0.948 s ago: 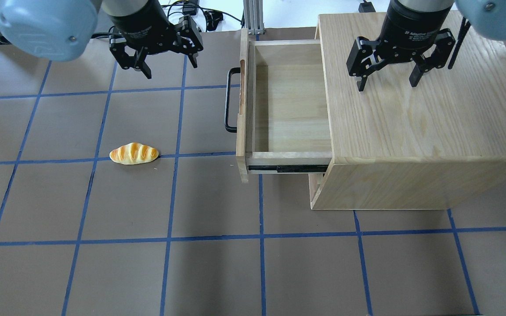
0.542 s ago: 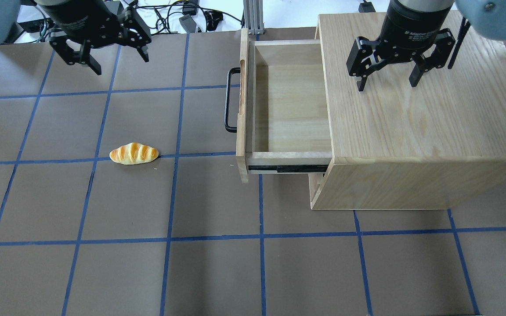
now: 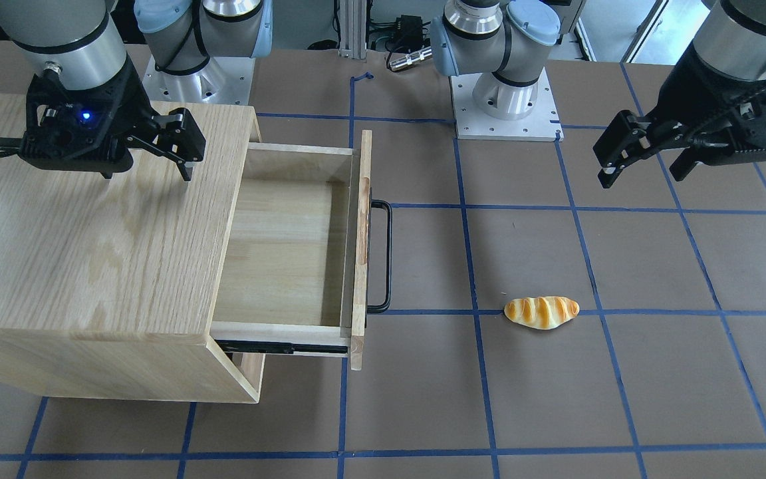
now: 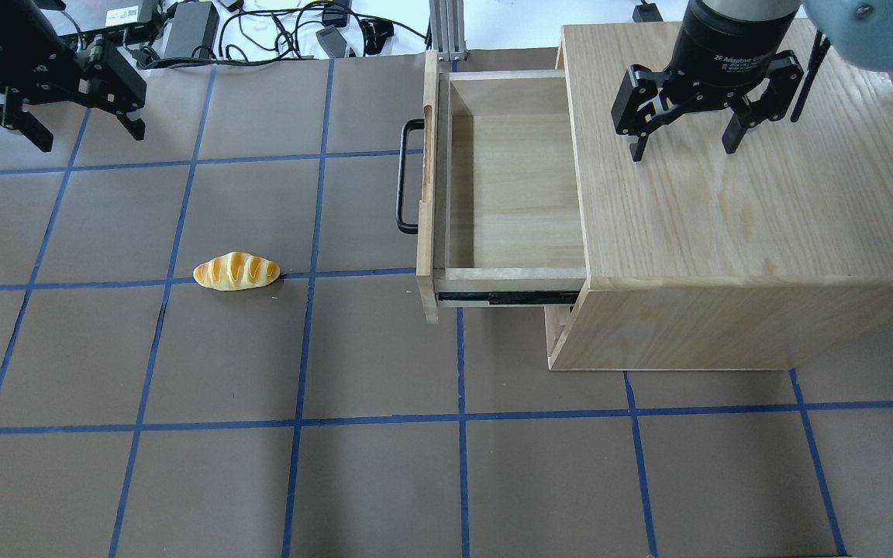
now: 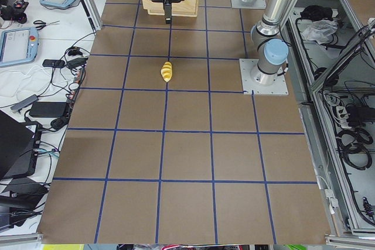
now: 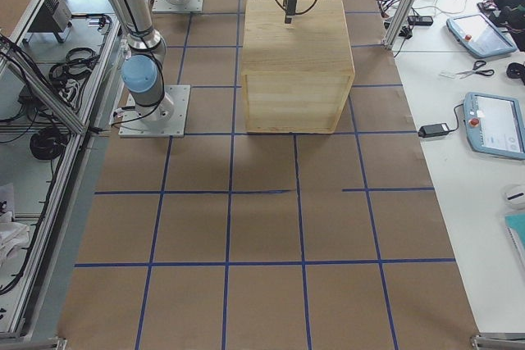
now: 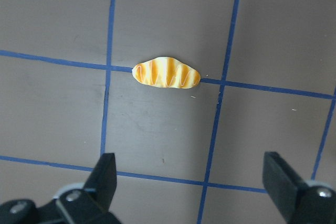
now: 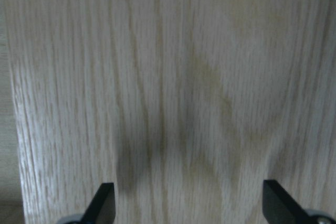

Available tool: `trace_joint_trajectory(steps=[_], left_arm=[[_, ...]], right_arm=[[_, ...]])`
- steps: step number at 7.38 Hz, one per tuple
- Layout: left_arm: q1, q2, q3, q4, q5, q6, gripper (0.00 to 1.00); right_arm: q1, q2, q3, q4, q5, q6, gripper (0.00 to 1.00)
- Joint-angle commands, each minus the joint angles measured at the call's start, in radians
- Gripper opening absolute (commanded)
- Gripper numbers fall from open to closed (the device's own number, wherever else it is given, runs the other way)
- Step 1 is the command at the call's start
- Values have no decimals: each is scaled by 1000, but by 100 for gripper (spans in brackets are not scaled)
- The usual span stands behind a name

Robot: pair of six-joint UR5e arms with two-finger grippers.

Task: Open upper drawer

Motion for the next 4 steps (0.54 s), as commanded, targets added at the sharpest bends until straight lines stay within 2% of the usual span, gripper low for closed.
trace_joint_trajectory(steps=[1,4], left_arm=[[-19,-4,-9,5,-13,-24,100],[-105,-11,-24,45,-30,-50,100]], right_arm=[[0,0,0,0,0,-1,100],[0,0,0,0,0,-1,100]])
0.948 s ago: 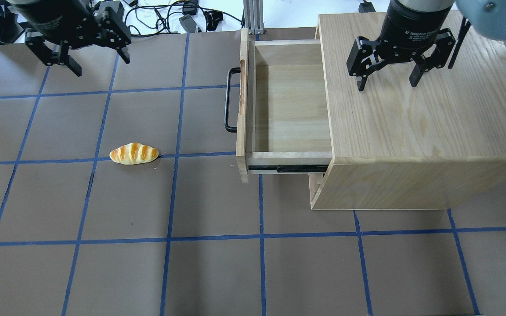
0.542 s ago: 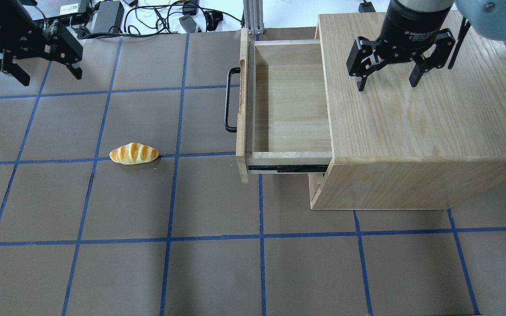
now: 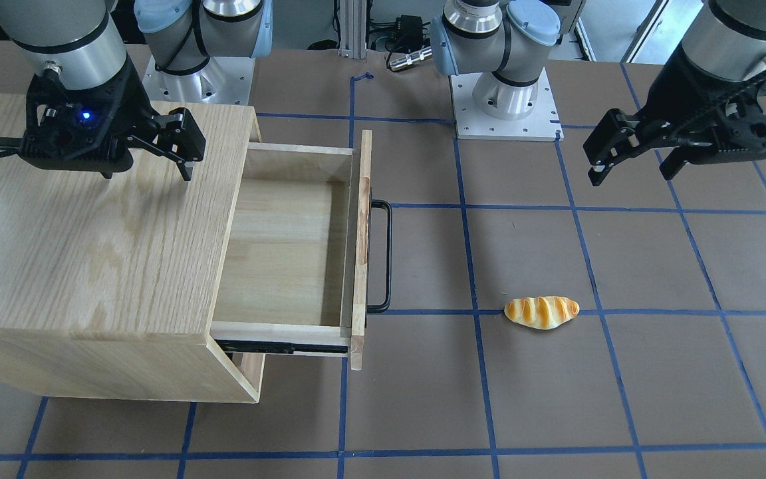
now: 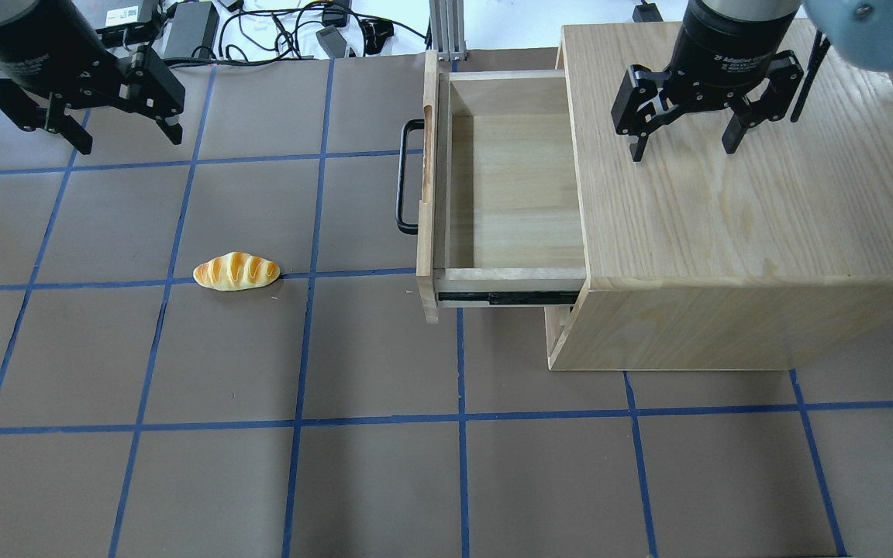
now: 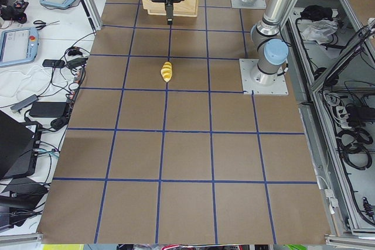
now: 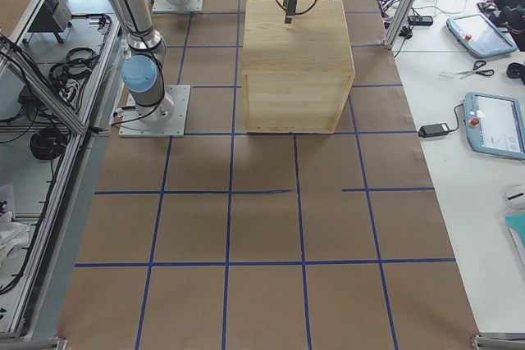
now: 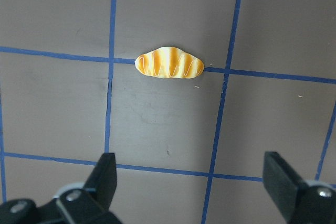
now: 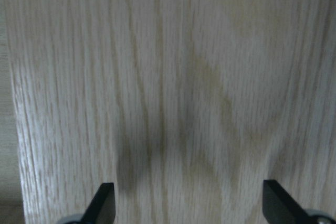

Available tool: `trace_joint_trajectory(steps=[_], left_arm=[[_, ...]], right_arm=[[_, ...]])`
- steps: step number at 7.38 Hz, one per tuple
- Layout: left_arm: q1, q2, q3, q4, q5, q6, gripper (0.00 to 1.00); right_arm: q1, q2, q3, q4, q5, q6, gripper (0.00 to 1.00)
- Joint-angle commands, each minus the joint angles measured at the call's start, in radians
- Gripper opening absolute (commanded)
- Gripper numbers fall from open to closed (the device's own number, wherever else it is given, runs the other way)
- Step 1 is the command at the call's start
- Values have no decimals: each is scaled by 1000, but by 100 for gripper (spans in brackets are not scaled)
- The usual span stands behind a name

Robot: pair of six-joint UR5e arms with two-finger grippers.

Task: Open upper drawer

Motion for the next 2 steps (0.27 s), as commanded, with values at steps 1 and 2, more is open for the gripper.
trace_joint_trajectory(steps=[1,2], left_arm=[[-25,0,-16,14,-5,-6,100],[-27,5,-22,14,2,-6,100]], right_arm=[[0,0,0,0,0,-1,100],[0,0,0,0,0,-1,100]])
